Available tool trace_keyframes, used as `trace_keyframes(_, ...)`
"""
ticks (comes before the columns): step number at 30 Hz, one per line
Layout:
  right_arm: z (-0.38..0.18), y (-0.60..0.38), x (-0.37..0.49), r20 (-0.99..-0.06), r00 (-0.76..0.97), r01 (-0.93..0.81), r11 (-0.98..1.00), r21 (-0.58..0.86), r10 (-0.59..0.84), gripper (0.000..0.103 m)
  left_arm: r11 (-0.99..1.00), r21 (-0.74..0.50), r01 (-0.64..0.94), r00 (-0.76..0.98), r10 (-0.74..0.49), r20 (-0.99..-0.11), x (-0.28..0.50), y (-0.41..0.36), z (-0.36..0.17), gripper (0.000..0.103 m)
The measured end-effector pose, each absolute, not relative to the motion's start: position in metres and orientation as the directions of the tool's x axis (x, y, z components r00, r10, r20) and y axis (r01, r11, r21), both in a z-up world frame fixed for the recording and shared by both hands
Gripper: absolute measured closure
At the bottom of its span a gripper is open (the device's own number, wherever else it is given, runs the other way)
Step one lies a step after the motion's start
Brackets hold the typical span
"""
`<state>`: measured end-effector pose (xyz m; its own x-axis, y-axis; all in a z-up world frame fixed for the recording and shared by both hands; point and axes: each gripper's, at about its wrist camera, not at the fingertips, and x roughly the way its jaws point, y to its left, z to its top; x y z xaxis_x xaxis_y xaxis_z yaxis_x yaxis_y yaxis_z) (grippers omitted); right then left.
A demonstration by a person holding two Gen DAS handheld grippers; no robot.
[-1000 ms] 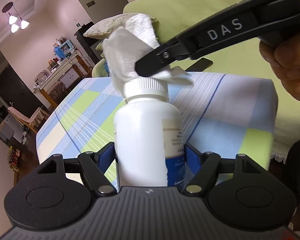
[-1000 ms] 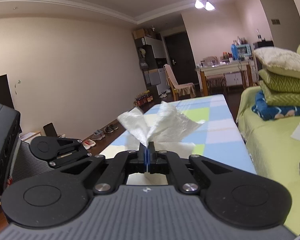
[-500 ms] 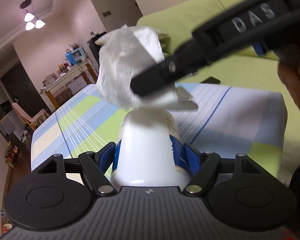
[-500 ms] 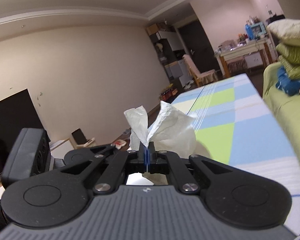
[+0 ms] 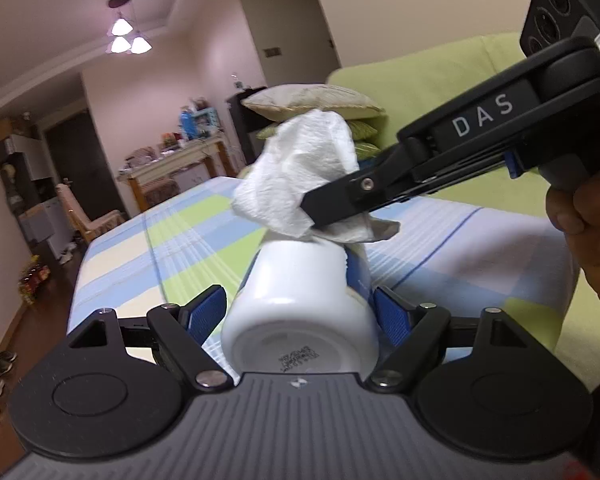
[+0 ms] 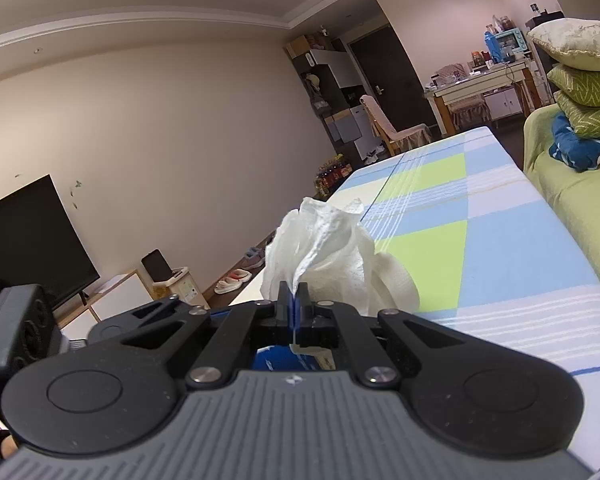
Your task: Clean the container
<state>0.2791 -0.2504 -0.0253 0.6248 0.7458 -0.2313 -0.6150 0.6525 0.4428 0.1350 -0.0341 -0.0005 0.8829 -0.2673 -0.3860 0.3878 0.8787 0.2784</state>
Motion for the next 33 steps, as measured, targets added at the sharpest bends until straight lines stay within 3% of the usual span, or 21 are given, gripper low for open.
trace_keyframes(5, -0.026, -0.247, 0.275, -0.231, 0.616, -0.621, 0.645, 0.446, 0.753, 0.103, 0.879, 0.281, 0.386, 0.874, -0.251, -0.416, 0.132, -0.033, 0.001, 0.031)
trace_keyframes(14, -0.019, -0.233, 0.248, -0.216, 0.494, -0.719, 0.535, 0.443, 0.842, 0.103, 0.857, 0.284, 0.43, 0.86, -0.294, -0.416, 0.127, -0.023, -0.001, 0.031)
trace_keyframes(23, -0.021, -0.246, 0.263, -0.213, 0.62, -0.643, 0.645, 0.414, 0.755, 0.103, 0.86, 0.255, 0.441, 0.854, -0.315, -0.413, 0.113, -0.015, -0.003, 0.031)
trace_keyframes(29, -0.015, -0.225, 0.231, -0.208, 0.516, -0.747, 0.555, 0.367, 0.831, 0.103, 0.857, 0.269, 0.439, 0.86, -0.315, -0.401, 0.113, -0.017, -0.005, 0.031)
trace_keyframes(33, -0.009, -0.219, 0.233, -0.223, 0.54, -0.747, 0.585, 0.316, 0.811, 0.103, 0.855, 0.278, 0.439, 0.863, -0.315, -0.395, 0.107, -0.016, -0.009, 0.031)
